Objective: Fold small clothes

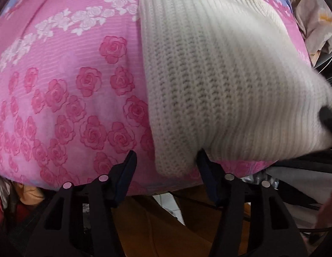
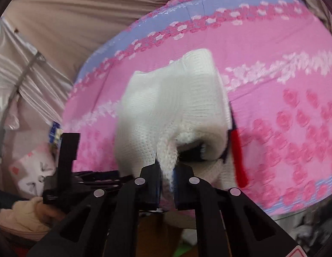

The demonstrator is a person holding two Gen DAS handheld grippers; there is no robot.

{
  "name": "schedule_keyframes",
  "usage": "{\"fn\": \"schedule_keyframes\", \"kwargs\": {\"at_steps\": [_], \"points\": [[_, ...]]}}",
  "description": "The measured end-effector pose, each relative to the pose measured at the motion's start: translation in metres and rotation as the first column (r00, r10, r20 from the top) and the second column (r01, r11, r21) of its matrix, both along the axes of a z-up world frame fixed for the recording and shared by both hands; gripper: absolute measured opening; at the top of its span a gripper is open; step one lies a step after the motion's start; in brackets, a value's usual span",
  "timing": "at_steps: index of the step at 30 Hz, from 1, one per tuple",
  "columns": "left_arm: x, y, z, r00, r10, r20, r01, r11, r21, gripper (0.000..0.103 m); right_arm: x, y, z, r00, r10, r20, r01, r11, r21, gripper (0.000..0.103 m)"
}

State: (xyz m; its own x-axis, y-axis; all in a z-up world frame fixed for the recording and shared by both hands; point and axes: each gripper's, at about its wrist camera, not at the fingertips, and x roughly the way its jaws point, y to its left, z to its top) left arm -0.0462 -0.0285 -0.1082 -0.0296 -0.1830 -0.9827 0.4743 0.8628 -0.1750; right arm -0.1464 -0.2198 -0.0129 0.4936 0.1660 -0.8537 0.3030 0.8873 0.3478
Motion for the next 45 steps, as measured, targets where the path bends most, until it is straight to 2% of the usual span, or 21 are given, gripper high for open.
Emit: {"fn": "schedule_keyframes", "kwargs": {"at_steps": [3,4,8,10,13,15,18,21,23,24,26,28,30,32,34,35,36,37,40,43,45], "points": [[-0.004,0.001,-0.009,0.999,0.033,-0.019,-0.033,0.999,0.005,0.057,0.003,-0.016,-0.071,0.974,-0.009,-0.228,-0.001,0.999,-0.045,0.007],[-0.004,0.001,-0.009,0.999,0.032,-0.015,-0.031,0.999,0.009,0.057,0.001,-0.019,-0.085,0.971,-0.008,-0.241,0.003,1.0,-0.02,0.006],[-0.009,0.0,0.004,0.999,-0.001,0.036,0.001,1.0,0.009,0.056,0.003,-0.018,-0.057,0.982,-0.027,-0.184,0.024,1.0,-0.017,0.017],[-0.012,0.004,0.02,0.997,0.004,0.074,-0.001,0.999,-0.035,0.055,0.003,-0.015,-0.033,0.99,-0.033,-0.137,0.023,0.997,-0.069,0.036],[-0.006,0.012,0.058,0.987,0.036,0.154,-0.013,0.989,-0.148,0.055,0.006,-0.015,-0.006,0.997,-0.037,-0.065,0.028,0.99,-0.137,0.051],[0.004,0.016,0.08,0.978,0.086,0.192,-0.046,0.978,-0.204,0.06,0.016,-0.018,-0.003,0.998,-0.042,-0.057,0.033,0.989,-0.143,0.058],[0.022,0.012,0.086,0.974,0.136,0.183,-0.088,0.965,-0.248,0.063,0.033,-0.021,-0.007,0.996,-0.056,-0.064,0.047,0.99,-0.132,0.058],[0.031,-0.004,0.071,0.978,0.138,0.158,-0.108,0.976,-0.187,0.063,0.042,-0.03,-0.01,0.996,-0.08,-0.042,0.079,0.996,-0.044,0.059],[0.031,-0.012,0.058,0.98,0.139,0.143,-0.119,0.983,-0.139,0.063,0.05,-0.037,-0.017,0.993,-0.107,-0.044,0.106,0.994,-0.026,0.067],[0.033,-0.014,0.049,0.981,0.135,0.137,-0.12,0.986,-0.115,0.063,0.056,-0.042,-0.027,0.99,-0.125,-0.071,0.121,0.991,-0.053,0.067],[0.035,-0.013,0.042,0.982,0.137,0.13,-0.125,0.987,-0.1,0.063,0.066,-0.046,-0.041,0.984,-0.12,-0.13,0.111,0.991,-0.072,0.029],[0.034,-0.013,0.048,0.979,0.15,0.138,-0.136,0.985,-0.104,0.063,0.067,-0.042,-0.022,0.994,-0.098,-0.05,0.095,0.994,-0.061,0.018],[0.033,-0.013,0.057,0.974,0.145,0.174,-0.127,0.986,-0.109,0.063,0.063,-0.031,0.016,0.994,-0.05,0.096,0.056,0.997,-0.06,0.018],[0.033,-0.013,0.063,0.968,0.139,0.21,-0.12,0.987,-0.104,0.063,0.061,-0.023,0.041,0.982,-0.005,0.191,0.022,0.996,-0.085,0.018],[0.034,-0.016,0.063,0.969,0.134,0.21,-0.116,0.989,-0.096,0.063,0.069,-0.027,0.027,0.988,0.0,0.155,0.02,0.991,-0.129,0.018],[0.035,-0.017,0.061,0.97,0.133,0.205,-0.117,0.989,-0.087,0.063,0.077,-0.033,0.006,0.996,-0.008,0.086,0.021,0.988,-0.153,0.018],[0.036,-0.019,0.058,0.97,0.133,0.201,-0.12,0.99,-0.079,0.063,0.087,-0.045,-0.032,0.999,-0.031,-0.043,0.023,0.987,-0.16,0.019],[0.036,-0.02,0.055,0.972,0.131,0.193,-0.12,0.99,-0.072,0.063,0.089,-0.056,-0.058,0.989,-0.071,-0.127,0.052,0.988,-0.144,0.021],[0.033,-0.016,0.056,0.975,0.121,0.188,-0.111,0.992,-0.06,0.063,0.077,-0.061,-0.039,0.992,-0.112,-0.054,0.109,0.993,-0.056,0.026],[0.029,-0.015,0.052,0.977,0.119,0.178,-0.11,0.992,-0.062,0.063,0.062,-0.05,-0.015,0.995,-0.098,-0.027,0.095,0.99,-0.104,0.033],[0.027,-0.013,0.05,0.982,0.126,0.143,-0.115,0.99,-0.084,0.063,0.046,-0.045,-0.012,0.996,-0.083,-0.044,0.079,0.993,-0.089,0.04]]}}
